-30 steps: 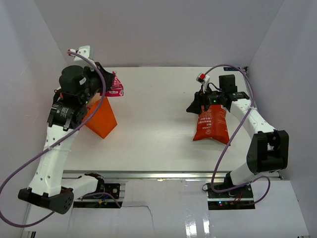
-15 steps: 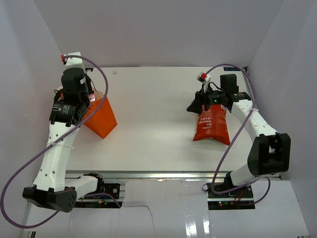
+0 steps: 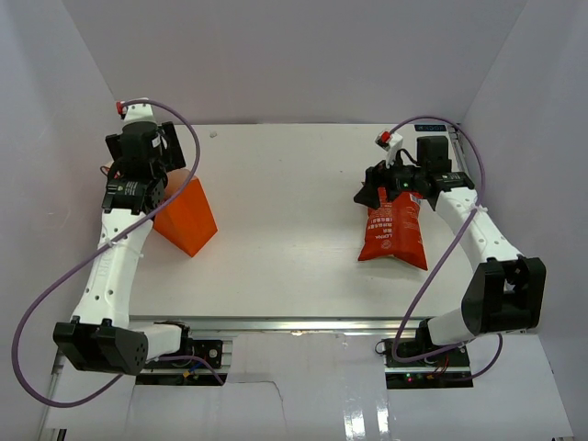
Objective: Place the snacks into the paper bag
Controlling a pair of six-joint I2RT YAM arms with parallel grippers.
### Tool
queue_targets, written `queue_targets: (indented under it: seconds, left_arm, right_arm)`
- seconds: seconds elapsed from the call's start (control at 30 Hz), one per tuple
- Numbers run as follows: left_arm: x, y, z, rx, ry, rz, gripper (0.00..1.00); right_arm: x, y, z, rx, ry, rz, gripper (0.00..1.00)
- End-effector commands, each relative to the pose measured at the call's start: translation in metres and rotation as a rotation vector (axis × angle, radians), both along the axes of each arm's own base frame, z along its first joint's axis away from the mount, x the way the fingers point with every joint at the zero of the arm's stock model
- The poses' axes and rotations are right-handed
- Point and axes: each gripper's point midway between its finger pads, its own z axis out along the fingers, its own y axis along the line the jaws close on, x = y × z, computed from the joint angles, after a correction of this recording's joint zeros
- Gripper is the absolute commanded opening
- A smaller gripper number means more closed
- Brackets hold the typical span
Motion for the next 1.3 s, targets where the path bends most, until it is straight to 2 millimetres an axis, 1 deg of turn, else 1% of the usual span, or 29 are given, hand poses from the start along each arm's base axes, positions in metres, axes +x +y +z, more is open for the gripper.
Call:
queue_targets:
  seconds: [0.0,0.07,0.1,0.13,0.17,0.2,0.23,0.27,0.3,0.33,0.37,0.4,0.43,0.47,0.5,0.57,0.6,0.67,0.7,0.73,0.77,0.8,0.87,0.9,0.97,1.0,1.07,1.17,1.27]
  left_arm:
    - [-0.013,-0.012,0.036,-0.097,-0.113,-0.048,0.98]
    - [-0.021,-0.021,0.045,-0.144,-0.14,-0.088,0.98]
    - [-0.029,-0.032,0.055,-0.178,-0.169,-0.147,0.98]
    - [-0.034,-0.038,0.061,-0.214,-0.195,-0.167,0.98]
    - [-0.039,-0.044,0.064,-0.237,-0.211,-0.195,0.98]
    - [-0.05,-0.055,0.074,-0.269,-0.244,-0.263,0.98]
    - [-0.055,-0.063,0.077,-0.3,-0.257,-0.298,0.98]
    - [-0.057,-0.07,0.072,-0.32,-0.258,-0.336,0.98]
    - [-0.067,-0.083,0.076,-0.36,-0.275,-0.406,0.98]
    - [-0.072,-0.094,0.075,-0.389,-0.272,-0.462,0.98]
    - [-0.073,-0.102,0.061,-0.414,-0.246,-0.497,0.98]
    - [-0.077,-0.109,0.057,-0.437,-0.238,-0.526,0.98]
    - [-0.086,-0.12,0.056,-0.465,-0.236,-0.592,0.98]
    - [-0.089,-0.125,0.052,-0.5,-0.229,-0.607,0.98]
    - [-0.091,-0.129,0.038,-0.527,-0.2,-0.612,0.98]
    - [-0.101,-0.138,0.033,-0.585,-0.191,-0.65,0.98]
    - [-0.103,-0.141,0.024,-0.603,-0.172,-0.657,0.98]
    - [-0.11,-0.147,0.022,-0.638,-0.167,-0.686,0.98]
    - [-0.112,-0.149,0.015,-0.654,-0.153,-0.687,0.98]
    - [-0.113,-0.151,0.013,-0.668,-0.147,-0.692,0.98]
    - [-0.117,-0.155,0.014,-0.687,-0.148,-0.718,0.98]
    - [-0.118,-0.158,0.013,-0.714,-0.144,-0.722,0.98]
    - [-0.122,-0.164,0.007,-0.748,-0.124,-0.744,0.98]
    - [-0.123,-0.165,0.006,-0.768,-0.119,-0.742,0.98]
    - [-0.126,-0.168,0.003,-0.791,-0.109,-0.749,0.98]
    - [-0.128,-0.168,0.004,-0.8,-0.112,-0.752,0.98]
    - [-0.13,-0.169,0.002,-0.818,-0.11,-0.75,0.98]
    - [-0.133,-0.171,0.001,-0.843,-0.111,-0.749,0.98]
    - [-0.134,-0.176,-0.003,-0.889,-0.099,-0.764,0.98]
  right_arm:
    - [0.027,-0.042,0.004,-0.144,-0.045,-0.264,0.9]
    - [0.035,-0.057,0.005,-0.187,-0.064,-0.352,0.9]
    - [0.038,-0.065,0.004,-0.2,-0.058,-0.408,0.9]
    - [0.044,-0.083,0.003,-0.256,-0.076,-0.51,0.9]
    - [0.047,-0.095,-0.002,-0.284,-0.078,-0.575,0.9]
    - [0.05,-0.118,-0.008,-0.344,-0.068,-0.715,0.9]
    - [0.049,-0.128,-0.014,-0.372,-0.055,-0.764,0.9]
    - [0.048,-0.138,-0.023,-0.389,-0.031,-0.781,0.9]
    - [0.047,-0.134,-0.03,-0.37,0.002,-0.734,0.9]
    - [0.045,-0.135,-0.033,-0.343,0.031,-0.72,0.91]
    - [0.044,-0.142,-0.035,-0.311,0.061,-0.726,0.91]
    - [0.044,-0.14,-0.034,-0.245,0.09,-0.712,0.92]
    - [0.046,-0.144,-0.035,-0.216,0.113,-0.725,0.93]
    - [0.048,-0.154,-0.035,-0.188,0.133,-0.757,0.93]
    - [0.053,-0.155,-0.028,-0.151,0.137,-0.762,0.93]
    - [0.06,-0.162,-0.03,-0.076,0.201,-0.813,0.93]
    - [0.065,-0.162,-0.03,-0.047,0.218,-0.811,0.91]
    - [0.071,-0.167,-0.031,-0.003,0.256,-0.845,0.9]
    - [0.074,-0.166,-0.037,0.015,0.288,-0.843,0.9]
    - [0.078,-0.169,-0.036,0.033,0.297,-0.854,0.9]
    - [0.081,-0.17,-0.038,0.058,0.325,-0.881,0.9]
    - [0.085,-0.17,-0.049,0.064,0.365,-0.892,0.9]
    - [0.091,-0.17,-0.056,0.097,0.421,-0.932,0.9]
    - [0.093,-0.171,-0.07,0.093,0.466,-0.951,0.9]
    - [0.092,-0.171,-0.084,0.092,0.531,-0.981,0.9]
    - [0.09,-0.172,-0.095,0.091,0.576,-1.007,0.9]
    - [0.082,-0.17,-0.108,0.081,0.634,-1.013,0.9]
    - [0.072,-0.166,-0.122,0.091,0.671,-1.02,0.9]
    - [0.067,-0.162,-0.131,0.108,0.688,-1.015,0.93]
